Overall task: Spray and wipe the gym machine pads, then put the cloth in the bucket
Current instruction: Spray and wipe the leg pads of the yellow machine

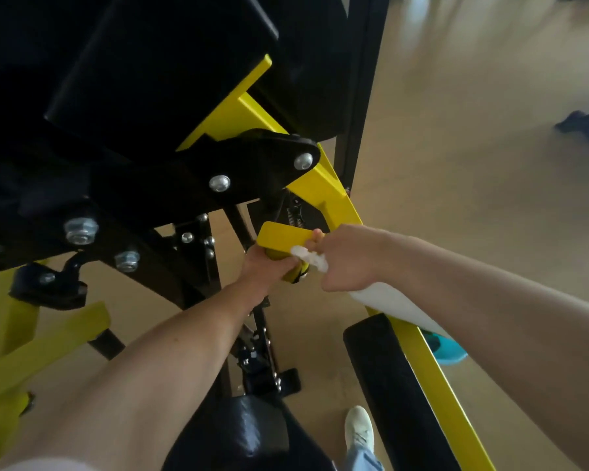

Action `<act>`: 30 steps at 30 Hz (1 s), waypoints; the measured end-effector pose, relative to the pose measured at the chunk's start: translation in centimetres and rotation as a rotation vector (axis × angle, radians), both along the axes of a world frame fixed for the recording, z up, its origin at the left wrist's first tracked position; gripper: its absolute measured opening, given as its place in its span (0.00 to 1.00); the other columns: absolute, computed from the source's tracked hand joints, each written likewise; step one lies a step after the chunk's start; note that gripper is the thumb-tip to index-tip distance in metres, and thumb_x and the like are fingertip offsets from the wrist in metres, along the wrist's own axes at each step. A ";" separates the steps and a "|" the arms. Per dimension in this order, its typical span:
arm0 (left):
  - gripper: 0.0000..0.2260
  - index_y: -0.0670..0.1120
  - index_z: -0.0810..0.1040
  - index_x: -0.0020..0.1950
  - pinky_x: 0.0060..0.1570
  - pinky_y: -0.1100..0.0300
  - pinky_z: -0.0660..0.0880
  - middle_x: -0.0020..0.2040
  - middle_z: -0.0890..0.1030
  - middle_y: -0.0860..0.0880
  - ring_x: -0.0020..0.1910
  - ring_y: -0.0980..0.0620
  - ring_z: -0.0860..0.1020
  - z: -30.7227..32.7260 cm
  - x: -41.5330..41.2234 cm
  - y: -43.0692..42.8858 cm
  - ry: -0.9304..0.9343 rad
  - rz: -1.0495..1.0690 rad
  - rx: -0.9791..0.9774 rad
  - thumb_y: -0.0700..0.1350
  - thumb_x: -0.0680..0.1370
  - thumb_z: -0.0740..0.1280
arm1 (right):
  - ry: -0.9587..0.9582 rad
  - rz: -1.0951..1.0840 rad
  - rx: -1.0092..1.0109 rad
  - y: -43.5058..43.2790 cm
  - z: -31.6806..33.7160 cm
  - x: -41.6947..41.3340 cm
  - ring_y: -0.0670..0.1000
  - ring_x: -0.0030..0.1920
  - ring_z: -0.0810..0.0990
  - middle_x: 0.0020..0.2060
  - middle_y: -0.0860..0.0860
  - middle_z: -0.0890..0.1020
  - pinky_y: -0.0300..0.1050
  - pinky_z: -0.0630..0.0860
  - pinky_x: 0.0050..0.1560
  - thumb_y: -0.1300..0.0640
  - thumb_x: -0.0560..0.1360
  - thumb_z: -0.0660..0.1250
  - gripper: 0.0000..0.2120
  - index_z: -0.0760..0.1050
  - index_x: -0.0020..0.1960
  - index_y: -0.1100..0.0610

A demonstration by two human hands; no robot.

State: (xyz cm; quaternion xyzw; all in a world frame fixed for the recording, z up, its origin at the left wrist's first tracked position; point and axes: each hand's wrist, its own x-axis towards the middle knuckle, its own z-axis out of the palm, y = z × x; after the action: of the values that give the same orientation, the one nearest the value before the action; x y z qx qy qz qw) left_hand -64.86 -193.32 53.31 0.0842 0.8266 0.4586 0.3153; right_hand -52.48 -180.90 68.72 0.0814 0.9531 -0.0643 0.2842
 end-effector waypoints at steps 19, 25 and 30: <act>0.33 0.68 0.75 0.64 0.63 0.46 0.76 0.66 0.78 0.49 0.66 0.47 0.77 0.5 -1.7 -0.9 -0.032 -0.082 0.316 0.48 0.63 0.81 | 0.009 -0.096 -0.071 -0.4 0.6 0.1 0.53 0.47 0.72 0.35 0.43 0.61 0.49 0.75 0.50 0.54 0.80 0.65 0.11 0.74 0.62 0.50; 0.35 0.79 0.72 0.58 0.64 0.37 0.75 0.65 0.80 0.48 0.64 0.42 0.79 -1.3 -2.4 -1.4 -0.180 -0.317 0.117 0.53 0.58 0.80 | 0.037 -0.104 -0.116 0.0 0.1 0.0 0.50 0.49 0.70 0.36 0.44 0.64 0.42 0.69 0.43 0.51 0.80 0.65 0.22 0.73 0.73 0.54; 0.15 0.56 0.81 0.45 0.50 0.56 0.79 0.38 0.84 0.65 0.44 0.60 0.81 -1.1 -0.1 0.5 0.040 -0.250 0.086 0.35 0.72 0.75 | 0.027 -0.085 -0.078 0.0 0.1 0.0 0.53 0.46 0.74 0.35 0.45 0.65 0.50 0.79 0.50 0.53 0.79 0.65 0.10 0.73 0.60 0.51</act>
State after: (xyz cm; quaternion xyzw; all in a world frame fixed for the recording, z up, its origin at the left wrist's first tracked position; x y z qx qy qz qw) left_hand -64.97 -192.79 52.21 0.2090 0.7954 0.4489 0.3496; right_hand -52.46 -180.89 68.77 0.1098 0.9492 -0.1146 0.2715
